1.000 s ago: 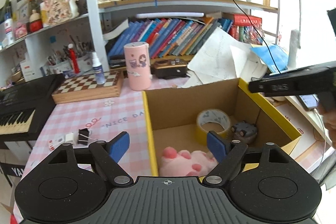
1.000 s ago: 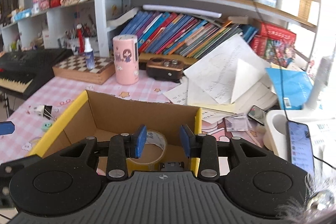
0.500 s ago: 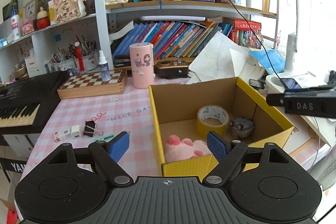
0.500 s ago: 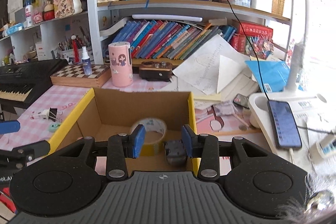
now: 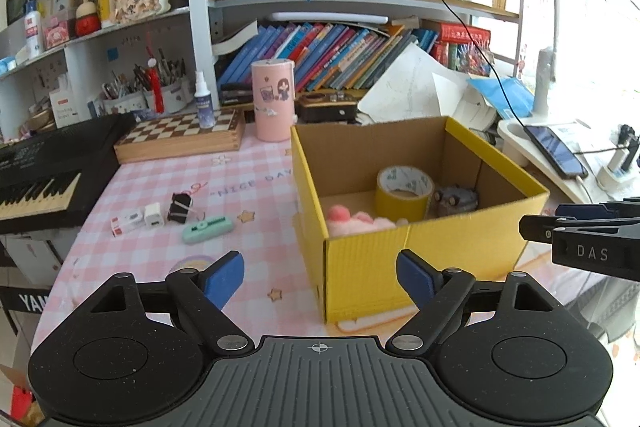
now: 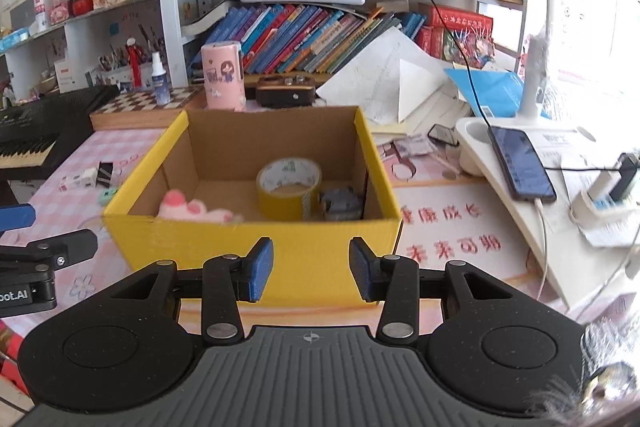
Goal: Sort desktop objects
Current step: 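Withdraw both open grippers from the box back over the table, then move the left gripper toward the white staple box while the right approaches the mint-green dispenser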
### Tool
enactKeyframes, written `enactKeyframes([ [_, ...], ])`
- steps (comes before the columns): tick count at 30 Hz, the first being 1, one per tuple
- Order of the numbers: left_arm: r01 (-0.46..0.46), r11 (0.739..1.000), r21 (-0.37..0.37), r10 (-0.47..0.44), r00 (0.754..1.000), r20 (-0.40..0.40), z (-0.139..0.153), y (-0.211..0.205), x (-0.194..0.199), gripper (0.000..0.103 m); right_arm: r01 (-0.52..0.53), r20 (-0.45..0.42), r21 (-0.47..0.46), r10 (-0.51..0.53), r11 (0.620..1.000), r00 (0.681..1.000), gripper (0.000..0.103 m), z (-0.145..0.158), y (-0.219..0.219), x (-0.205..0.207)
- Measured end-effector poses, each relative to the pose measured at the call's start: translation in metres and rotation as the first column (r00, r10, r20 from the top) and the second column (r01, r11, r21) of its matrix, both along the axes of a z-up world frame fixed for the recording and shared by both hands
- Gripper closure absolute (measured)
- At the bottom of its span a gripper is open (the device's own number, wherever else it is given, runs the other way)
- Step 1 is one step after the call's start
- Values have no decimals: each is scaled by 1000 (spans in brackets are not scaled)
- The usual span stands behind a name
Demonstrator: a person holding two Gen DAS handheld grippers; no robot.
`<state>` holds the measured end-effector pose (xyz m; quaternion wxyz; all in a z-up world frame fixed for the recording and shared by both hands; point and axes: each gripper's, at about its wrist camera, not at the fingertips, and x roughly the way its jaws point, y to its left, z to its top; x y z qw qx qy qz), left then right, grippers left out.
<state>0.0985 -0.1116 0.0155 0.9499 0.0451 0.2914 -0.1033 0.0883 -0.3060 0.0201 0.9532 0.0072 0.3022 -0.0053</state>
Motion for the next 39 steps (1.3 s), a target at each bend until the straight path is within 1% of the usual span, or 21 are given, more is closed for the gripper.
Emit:
enactKeyframes([
  [8, 3, 1000, 3, -3, 999, -47, -11, 21, -22, 14, 22, -36, 1, -22, 1000, 999, 58, -11, 30, -32],
  [22, 21, 1000, 19, -18, 993, -114, -21, 65, -56, 13, 52, -95, 43, -48, 998, 994, 50, -23, 75, -70],
  [30, 13, 999, 37, -7, 990, -144, -25, 90, -69, 12, 36, -121, 63, -28, 997, 992, 43, -29, 103, -81],
  [34, -6, 999, 47, 13, 988, -156, -28, 105, -74, 9, 13, -135, 74, -3, 997, 991, 37, -32, 117, -83],
  [39, -23, 998, 58, 32, 986, -164, -29, 119, -80, 8, -15, -157, 87, 29, 996, 987, 36, -36, 132, -82],
])
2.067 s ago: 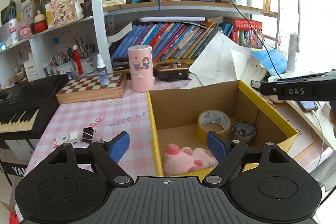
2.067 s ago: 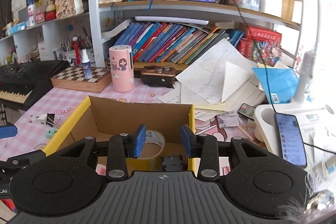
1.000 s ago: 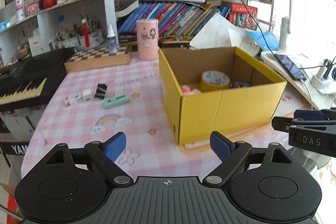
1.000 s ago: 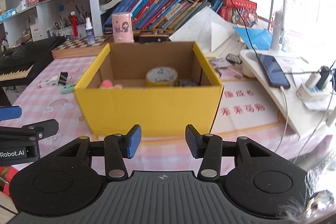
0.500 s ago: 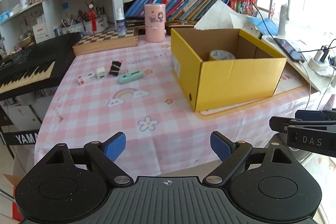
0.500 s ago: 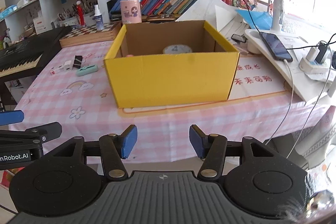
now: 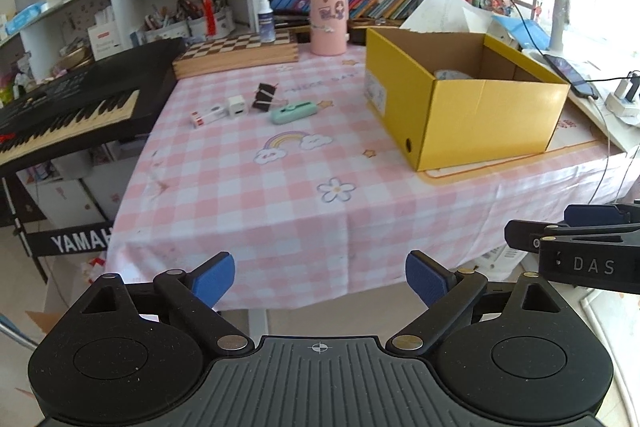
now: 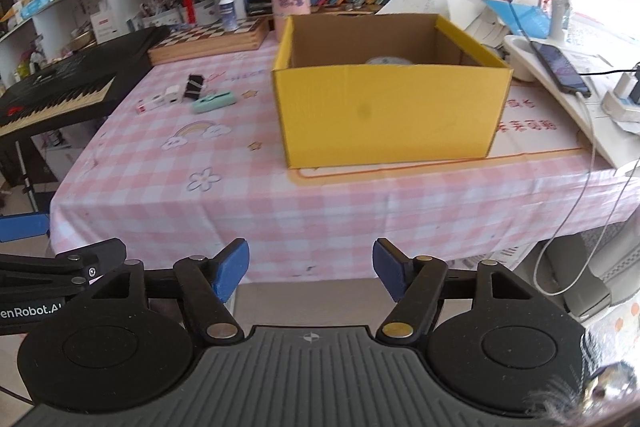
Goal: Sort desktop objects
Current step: 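Move the left gripper toward the white staple box while the right approaches the mint-green dispenser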
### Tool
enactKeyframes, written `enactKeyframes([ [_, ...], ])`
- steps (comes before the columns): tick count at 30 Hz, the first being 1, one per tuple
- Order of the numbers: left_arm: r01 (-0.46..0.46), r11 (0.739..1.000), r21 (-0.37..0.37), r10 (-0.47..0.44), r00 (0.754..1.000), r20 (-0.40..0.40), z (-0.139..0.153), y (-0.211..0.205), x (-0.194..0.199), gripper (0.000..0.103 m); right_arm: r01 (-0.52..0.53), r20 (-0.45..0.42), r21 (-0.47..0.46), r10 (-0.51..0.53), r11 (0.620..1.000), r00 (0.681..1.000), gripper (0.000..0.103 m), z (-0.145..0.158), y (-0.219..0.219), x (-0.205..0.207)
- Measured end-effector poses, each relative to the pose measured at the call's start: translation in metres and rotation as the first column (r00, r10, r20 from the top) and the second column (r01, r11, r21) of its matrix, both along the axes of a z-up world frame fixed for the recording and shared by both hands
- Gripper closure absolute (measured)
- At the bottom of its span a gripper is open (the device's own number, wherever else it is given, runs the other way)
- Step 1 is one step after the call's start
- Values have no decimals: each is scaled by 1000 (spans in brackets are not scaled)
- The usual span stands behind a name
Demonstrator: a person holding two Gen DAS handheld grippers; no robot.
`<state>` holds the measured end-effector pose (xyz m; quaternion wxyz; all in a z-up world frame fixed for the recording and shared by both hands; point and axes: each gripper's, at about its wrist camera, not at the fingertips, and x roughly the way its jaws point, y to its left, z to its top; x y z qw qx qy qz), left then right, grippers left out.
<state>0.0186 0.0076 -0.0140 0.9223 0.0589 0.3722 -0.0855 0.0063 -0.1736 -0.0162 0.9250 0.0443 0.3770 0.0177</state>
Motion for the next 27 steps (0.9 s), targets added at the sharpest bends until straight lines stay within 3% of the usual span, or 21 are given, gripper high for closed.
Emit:
enactKeyframes([
  [11, -71, 997, 3, 71, 997, -3, -2, 32, 1, 8, -81, -6, -1, 81, 997, 997, 35, -3, 35, 8],
  [27, -95, 995, -25, 96, 994, 45, 6, 54, 9, 8, -129, 24, -33, 130, 991, 991, 32, 5, 62, 19],
])
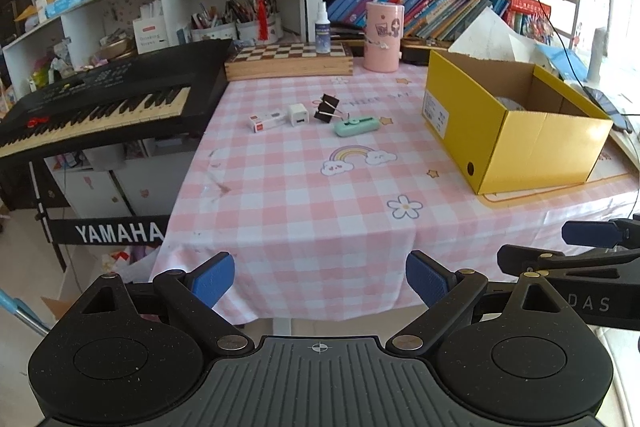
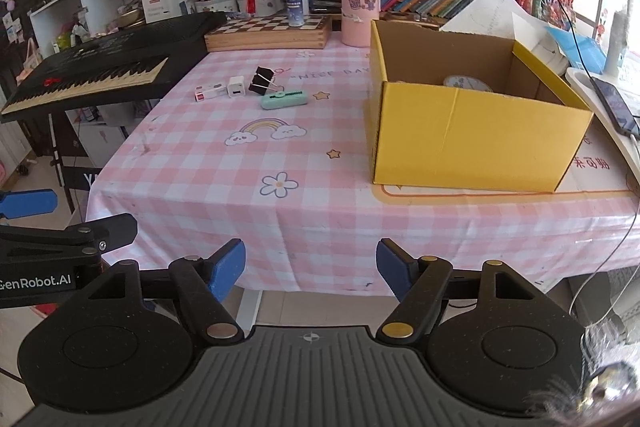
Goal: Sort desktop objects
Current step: 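Move the left gripper toward the white staple box while the right approaches the mint-green dispenser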
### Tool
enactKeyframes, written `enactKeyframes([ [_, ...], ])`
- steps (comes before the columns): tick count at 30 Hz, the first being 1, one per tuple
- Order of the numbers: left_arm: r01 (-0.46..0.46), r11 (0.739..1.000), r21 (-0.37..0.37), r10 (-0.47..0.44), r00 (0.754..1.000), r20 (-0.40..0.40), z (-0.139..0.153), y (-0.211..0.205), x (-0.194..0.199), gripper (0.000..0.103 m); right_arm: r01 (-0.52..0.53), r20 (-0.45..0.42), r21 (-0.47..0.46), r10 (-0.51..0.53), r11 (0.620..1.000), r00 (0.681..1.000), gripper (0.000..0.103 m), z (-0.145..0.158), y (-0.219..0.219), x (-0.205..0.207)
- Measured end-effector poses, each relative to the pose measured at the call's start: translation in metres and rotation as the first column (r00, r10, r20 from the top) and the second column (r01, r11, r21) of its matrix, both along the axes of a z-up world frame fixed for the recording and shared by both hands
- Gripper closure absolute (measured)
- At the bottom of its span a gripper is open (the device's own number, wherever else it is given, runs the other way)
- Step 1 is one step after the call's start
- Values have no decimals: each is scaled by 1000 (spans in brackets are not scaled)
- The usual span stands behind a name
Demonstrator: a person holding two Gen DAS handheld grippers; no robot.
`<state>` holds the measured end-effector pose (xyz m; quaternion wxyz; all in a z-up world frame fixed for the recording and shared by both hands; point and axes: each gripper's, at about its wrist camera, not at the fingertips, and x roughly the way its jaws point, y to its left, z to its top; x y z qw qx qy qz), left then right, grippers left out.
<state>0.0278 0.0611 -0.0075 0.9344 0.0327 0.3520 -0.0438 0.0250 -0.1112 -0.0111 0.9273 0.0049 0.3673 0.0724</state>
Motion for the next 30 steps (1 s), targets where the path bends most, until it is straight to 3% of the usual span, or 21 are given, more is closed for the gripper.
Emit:
enactKeyframes([
  [10, 12, 1000, -15, -12, 999, 35, 5, 10, 0, 8, -8, 23, -14, 8, 1000, 1000, 32, 6, 14, 2],
  [30, -59, 998, -17, 60, 997, 45, 7, 32, 12, 8, -81, 36, -17, 82, 997, 996, 31, 7, 36, 26],
])
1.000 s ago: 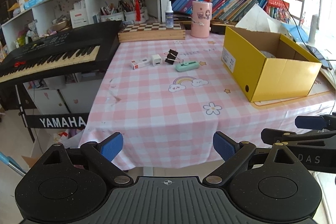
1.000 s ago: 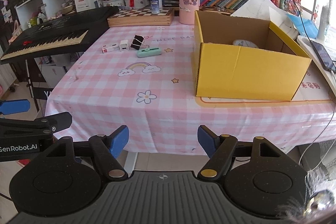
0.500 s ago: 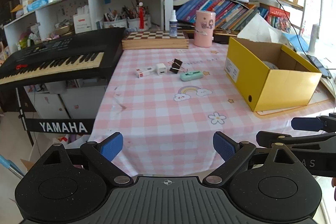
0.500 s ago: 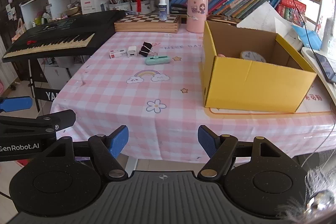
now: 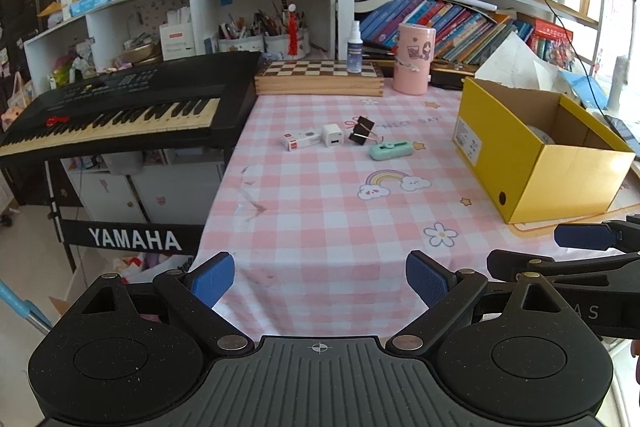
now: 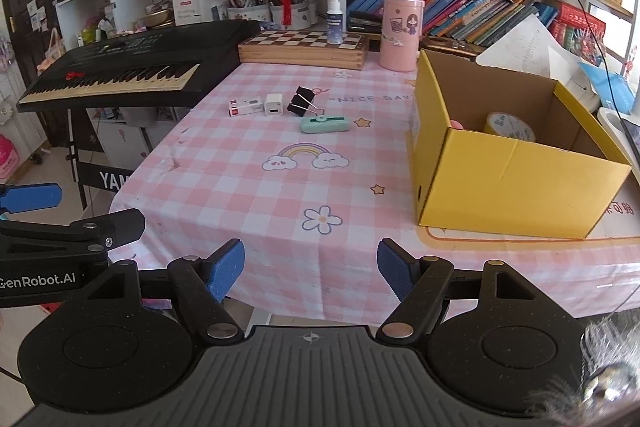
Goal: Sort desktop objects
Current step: 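Move the left gripper toward the white staple box while the right approaches the mint-green dispenser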
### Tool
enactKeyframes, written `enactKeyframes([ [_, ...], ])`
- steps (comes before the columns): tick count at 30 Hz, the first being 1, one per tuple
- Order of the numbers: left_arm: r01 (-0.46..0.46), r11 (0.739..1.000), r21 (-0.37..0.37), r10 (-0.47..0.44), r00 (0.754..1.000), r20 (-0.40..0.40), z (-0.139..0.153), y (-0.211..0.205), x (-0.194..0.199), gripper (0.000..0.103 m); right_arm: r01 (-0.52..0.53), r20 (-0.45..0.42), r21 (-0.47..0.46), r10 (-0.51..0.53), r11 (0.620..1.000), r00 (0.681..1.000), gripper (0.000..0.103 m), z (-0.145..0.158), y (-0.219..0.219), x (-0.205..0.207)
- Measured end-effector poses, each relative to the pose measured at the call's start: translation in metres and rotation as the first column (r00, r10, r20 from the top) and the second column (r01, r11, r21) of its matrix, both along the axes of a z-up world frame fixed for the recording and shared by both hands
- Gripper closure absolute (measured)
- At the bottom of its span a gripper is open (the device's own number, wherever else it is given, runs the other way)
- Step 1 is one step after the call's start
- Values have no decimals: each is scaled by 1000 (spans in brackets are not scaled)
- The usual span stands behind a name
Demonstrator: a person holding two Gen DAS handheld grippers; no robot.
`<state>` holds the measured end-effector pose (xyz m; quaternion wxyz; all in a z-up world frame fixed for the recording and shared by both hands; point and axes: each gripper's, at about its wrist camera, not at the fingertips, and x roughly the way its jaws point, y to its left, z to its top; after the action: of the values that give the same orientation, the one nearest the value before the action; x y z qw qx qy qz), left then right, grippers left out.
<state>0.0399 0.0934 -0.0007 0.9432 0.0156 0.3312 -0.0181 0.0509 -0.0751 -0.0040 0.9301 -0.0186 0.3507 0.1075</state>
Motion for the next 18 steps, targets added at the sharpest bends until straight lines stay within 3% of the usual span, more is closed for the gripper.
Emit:
enactKeyframes([
  [18, -68, 998, 7, 68, 997, -23, -9, 9, 52, 8, -58, -39, -15, 57, 998, 998, 30, -11, 11, 64],
])
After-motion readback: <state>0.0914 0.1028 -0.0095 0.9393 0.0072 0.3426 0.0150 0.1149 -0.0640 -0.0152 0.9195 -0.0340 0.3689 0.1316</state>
